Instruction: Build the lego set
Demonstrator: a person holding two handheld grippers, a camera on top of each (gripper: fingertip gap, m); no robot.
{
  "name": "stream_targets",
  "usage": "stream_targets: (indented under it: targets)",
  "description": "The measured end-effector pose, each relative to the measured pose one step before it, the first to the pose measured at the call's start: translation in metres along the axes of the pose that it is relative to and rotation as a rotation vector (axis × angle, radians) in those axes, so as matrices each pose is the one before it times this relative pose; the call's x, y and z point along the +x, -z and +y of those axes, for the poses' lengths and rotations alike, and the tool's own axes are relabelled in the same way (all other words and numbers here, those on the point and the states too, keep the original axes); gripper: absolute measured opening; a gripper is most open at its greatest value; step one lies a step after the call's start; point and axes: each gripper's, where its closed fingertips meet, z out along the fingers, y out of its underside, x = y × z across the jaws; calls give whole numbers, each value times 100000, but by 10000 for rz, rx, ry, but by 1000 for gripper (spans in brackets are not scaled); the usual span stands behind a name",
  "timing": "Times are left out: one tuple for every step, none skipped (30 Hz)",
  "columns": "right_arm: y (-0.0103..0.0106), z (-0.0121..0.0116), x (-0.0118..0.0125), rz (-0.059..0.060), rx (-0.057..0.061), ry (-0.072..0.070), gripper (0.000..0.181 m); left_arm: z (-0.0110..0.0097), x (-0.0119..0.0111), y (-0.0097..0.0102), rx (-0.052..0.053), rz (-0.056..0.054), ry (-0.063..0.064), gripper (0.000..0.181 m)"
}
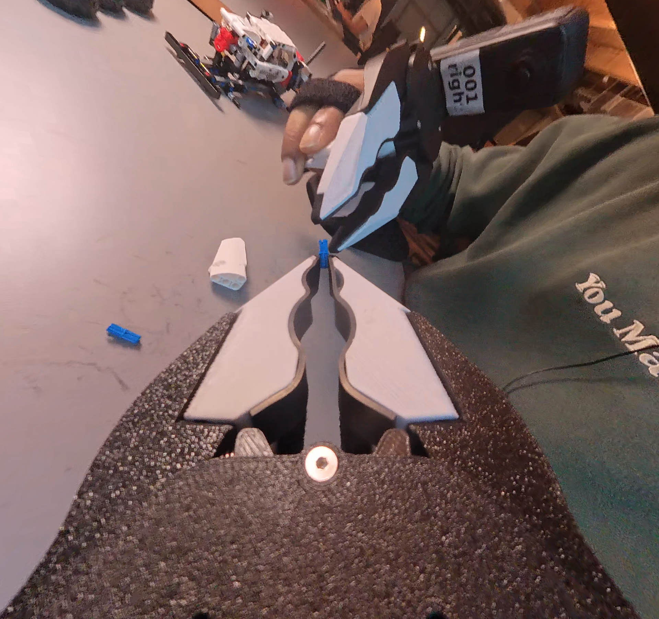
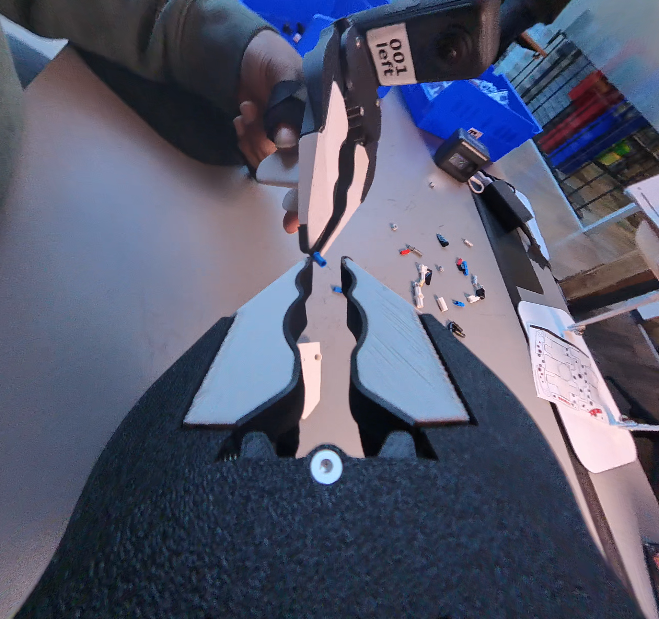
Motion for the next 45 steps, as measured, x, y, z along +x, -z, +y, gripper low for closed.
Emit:
stream_targets:
  targets:
    - [-102,189,-326,-239,-209,267,15,455,101,-224,-279,30,-83,4]
    - [-138,145,-488,-302,-158,190,14,421,88,-232,-253,27,-66,4]
    - [-138,139,-591,-336,-128,126,11,274,43,-179,-149,5,-50,4]
    - [-117,106,-483,-235,-71,90,5,160,-20,-92,-76,-19,-14,4]
    - [-85,104,-151,-15,-28,60,5,131,-34,-4,-54,5,6,4]
    - [-34,75,-73,15,26,-37,5,2,-8,16,27,22,40,4]
    - [-1,73,-66,-4,35,-137,4,-59,20,34,56,15,9,4]
    - [21,-19,81,115,108,-174,4,-159,1,45,104,-1,-20,4]
    - [59,-51,223,215,147,-197,4,-280,-15,91,191,-5,-24,4]
    - [82,-106,256,233,191,-273,4,-299,-17,98,199,0,27,4]
    - [74,-79,202,190,184,-328,4,-228,-8,60,159,1,38,4]
    - [73,-71,144,174,176,-281,4,-115,-18,16,75,-32,-6,4]
    - [40,1,68,166,134,-204,4,-57,-40,-17,35,-66,-52,4]
    - [18,11,-9,130,98,-131,4,2,20,-29,-11,-39,-59,4]
    - [21,-4,-45,109,93,-113,4,16,43,-27,-15,-18,-60,4]
    - [27,5,-99,40,77,-135,4,54,40,-30,-52,-15,-86,4]
    - [35,67,-101,-40,15,-145,4,123,3,-58,-110,-77,-135,4]
    - [58,217,-76,-123,-102,-110,4,147,-94,-93,-142,-162,-190,4]
    - [94,638,102,-167,-393,-89,8,231,-297,-43,-216,-299,-229,3]
    - [119,1052,242,-224,-611,-138,20,348,-630,18,-287,-513,-329,4]
    - [126,1211,170,-348,-640,-188,25,465,-798,-1,-354,-635,-417,3]
    - [77,1182,142,-369,-548,-162,26,460,-624,-67,-319,-525,-391,3]
    - [-64,1096,360,-237,-464,-129,28,392,-349,-159,-258,-334,-274,3]
    - [-182,938,440,-221,-380,-146,29,241,-228,-232,-155,-234,-161,3]
    - [-262,697,330,-297,-287,-189,30,217,-187,-289,-143,-179,-94,3]
    - [-316,419,244,-344,-182,-203,31,220,-171,-314,-140,-161,-86,3]
    - [-370,347,80,-420,-200,-177,32,198,-196,-286,-139,-163,-96,3]
    - [-385,281,82,-352,-226,-97,33,194,-195,-277,-145,-144,-102,3]
    - [-384,268,-43,-363,-269,-17,34,185,-184,-241,-138,-121,-95,3]
    - [-382,198,-114,-328,-264,13,34,140,-176,-209,-114,-93,-64,3]
    - [-381,32,-103,-231,-173,32,35,136,-150,-170,-106,-60,-40,4]
    - [-394,-41,-101,-158,-108,50,35,88,-127,-127,-55,-53,-43,4]
    - [-237,-281,220,116,82,97,28,70,-66,-80,-45,-8,-15,4]
    - [-165,-126,158,107,29,78,24,66,-24,-42,-20,13,-11,4]
    - [-52,-142,-72,4,86,36,24,33,-58,1,0,-16,-13,4]
    - [8,-190,-107,47,189,28,24,19,-55,38,6,-14,-21,4]
    - [39,-183,-253,19,252,-3,24,-15,-9,54,36,3,-24,3]
    - [67,-208,-267,51,275,-35,24,-25,49,49,33,28,-16,3]
    - [65,-162,-225,93,250,-51,24,-21,49,47,32,18,-36,3]
    - [71,-157,-189,108,236,-51,23,-30,57,5,29,11,-47,3]
    - [45,-114,-172,90,188,-70,23,-10,99,-30,5,41,-49,3]
    - [1,-61,-164,61,131,-61,23,-6,82,-55,-3,26,-61,3]
    - [23,-93,-196,16,108,-6,23,-7,44,-77,-10,9,-56,4]
    - [20,-92,-154,12,68,8,23,57,71,-80,-50,38,-37,4]
    - [29,-141,-85,22,73,18,23,20,76,-78,-16,30,-36,4]
